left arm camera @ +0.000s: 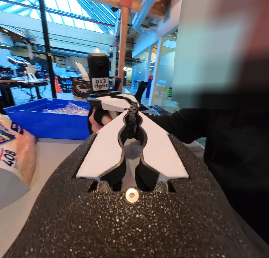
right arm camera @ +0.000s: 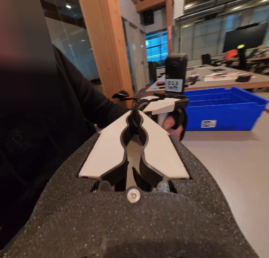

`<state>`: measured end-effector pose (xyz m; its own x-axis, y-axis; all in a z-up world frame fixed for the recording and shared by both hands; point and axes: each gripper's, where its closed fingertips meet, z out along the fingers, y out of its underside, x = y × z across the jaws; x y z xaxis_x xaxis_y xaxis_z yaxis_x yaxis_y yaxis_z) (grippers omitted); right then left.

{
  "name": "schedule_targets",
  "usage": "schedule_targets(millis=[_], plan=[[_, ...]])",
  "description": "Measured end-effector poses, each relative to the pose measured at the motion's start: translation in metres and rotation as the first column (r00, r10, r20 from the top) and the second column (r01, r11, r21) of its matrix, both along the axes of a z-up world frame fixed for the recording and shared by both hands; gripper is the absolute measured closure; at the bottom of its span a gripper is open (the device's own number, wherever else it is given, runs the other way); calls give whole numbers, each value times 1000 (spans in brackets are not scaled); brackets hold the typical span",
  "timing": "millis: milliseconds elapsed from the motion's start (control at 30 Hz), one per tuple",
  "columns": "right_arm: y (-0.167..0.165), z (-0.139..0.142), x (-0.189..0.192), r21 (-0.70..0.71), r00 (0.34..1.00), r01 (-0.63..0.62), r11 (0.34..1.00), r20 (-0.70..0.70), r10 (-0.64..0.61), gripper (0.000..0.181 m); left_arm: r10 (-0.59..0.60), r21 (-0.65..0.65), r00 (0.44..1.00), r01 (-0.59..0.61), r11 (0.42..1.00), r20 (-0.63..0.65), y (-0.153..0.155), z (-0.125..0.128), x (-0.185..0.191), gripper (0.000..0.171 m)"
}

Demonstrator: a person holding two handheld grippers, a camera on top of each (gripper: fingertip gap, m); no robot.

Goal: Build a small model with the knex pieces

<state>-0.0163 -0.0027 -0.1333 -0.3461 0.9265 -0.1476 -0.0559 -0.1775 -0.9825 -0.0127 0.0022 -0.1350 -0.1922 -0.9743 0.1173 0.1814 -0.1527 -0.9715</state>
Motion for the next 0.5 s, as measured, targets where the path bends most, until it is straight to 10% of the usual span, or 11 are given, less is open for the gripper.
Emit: schedule_targets(millis=[500], plan=[[26,16,6,81,980,191,978,-68,-186,173,43,-203,980,-3,979,193,19,26,2,170]])
